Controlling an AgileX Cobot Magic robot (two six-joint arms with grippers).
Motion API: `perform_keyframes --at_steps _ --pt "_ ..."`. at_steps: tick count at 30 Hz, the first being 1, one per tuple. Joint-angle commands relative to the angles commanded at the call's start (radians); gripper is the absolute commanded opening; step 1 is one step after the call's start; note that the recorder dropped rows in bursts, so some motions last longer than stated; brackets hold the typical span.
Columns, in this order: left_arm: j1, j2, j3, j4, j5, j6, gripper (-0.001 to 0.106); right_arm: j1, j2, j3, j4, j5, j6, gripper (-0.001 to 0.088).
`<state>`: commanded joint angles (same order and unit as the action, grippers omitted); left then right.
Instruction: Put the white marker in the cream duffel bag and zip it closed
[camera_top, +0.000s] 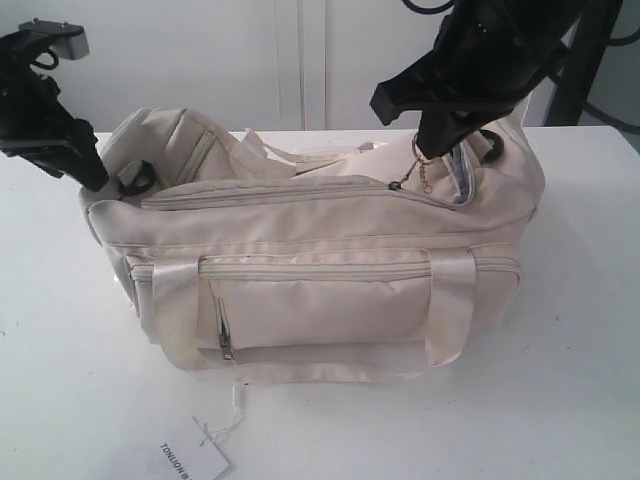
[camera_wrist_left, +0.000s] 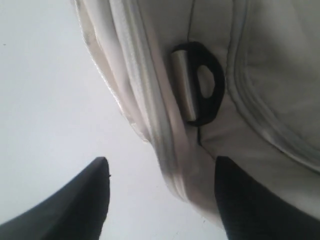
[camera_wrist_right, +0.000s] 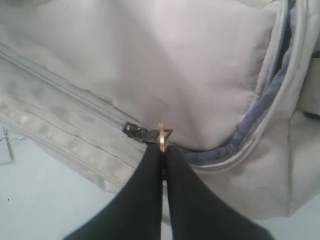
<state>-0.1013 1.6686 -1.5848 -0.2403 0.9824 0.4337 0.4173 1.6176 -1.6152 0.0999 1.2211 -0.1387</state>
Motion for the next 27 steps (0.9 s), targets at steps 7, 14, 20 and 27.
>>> perform_keyframes --at_steps 7,14,20,27 --pt "-0.002 -0.102 0.000 -0.220 0.099 0.298 0.064 0.000 0.000 0.000 0.002 0.000 0.000 0.0000" --pt "-0.028 -0.105 0.002 -0.409 0.161 0.573 0.064 0.000 0.000 0.000 0.011 0.000 0.000 0.0000" --pt "-0.129 -0.081 0.002 -0.409 0.146 0.770 0.064 0.000 0.000 0.000 0.015 0.000 0.000 0.0000" --pt "-0.220 0.002 0.002 -0.404 0.110 0.803 0.064 0.000 0.000 0.000 0.015 0.000 0.000 0.0000"
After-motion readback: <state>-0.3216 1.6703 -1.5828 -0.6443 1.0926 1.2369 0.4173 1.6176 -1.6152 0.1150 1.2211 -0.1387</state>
